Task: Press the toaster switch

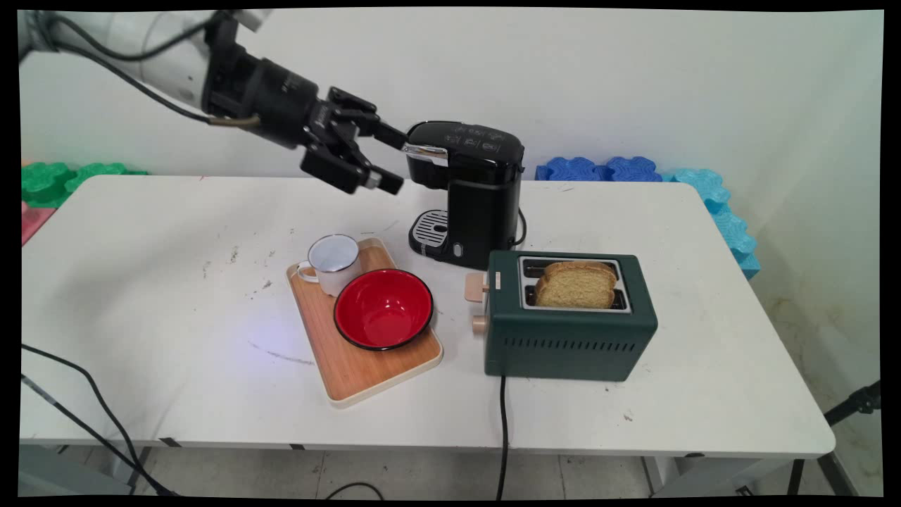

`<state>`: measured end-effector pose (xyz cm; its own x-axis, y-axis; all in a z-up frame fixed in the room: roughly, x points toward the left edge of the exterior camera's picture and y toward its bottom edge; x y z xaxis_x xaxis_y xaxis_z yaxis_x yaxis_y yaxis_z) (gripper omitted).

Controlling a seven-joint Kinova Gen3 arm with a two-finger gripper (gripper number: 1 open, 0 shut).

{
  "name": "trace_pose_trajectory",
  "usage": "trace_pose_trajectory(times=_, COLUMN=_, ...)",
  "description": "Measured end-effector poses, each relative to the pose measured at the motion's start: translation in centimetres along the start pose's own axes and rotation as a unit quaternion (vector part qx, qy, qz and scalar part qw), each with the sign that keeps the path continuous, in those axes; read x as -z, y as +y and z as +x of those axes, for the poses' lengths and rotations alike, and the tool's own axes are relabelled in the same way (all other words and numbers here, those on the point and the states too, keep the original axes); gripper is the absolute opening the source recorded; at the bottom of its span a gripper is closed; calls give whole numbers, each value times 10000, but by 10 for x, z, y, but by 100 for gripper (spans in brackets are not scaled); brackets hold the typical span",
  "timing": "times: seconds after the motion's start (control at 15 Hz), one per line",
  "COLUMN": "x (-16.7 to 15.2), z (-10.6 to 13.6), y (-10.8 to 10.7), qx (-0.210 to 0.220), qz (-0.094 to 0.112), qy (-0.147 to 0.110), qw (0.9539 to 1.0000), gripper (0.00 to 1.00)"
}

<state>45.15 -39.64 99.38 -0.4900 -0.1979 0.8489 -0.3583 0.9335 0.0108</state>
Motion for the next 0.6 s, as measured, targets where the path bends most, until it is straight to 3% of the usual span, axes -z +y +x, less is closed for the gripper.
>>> trace_pose_trajectory(times=0.6, x=-53, z=-18, y=14, qx=-46, qz=-154, qy=-211, qw=9996, gripper=100)
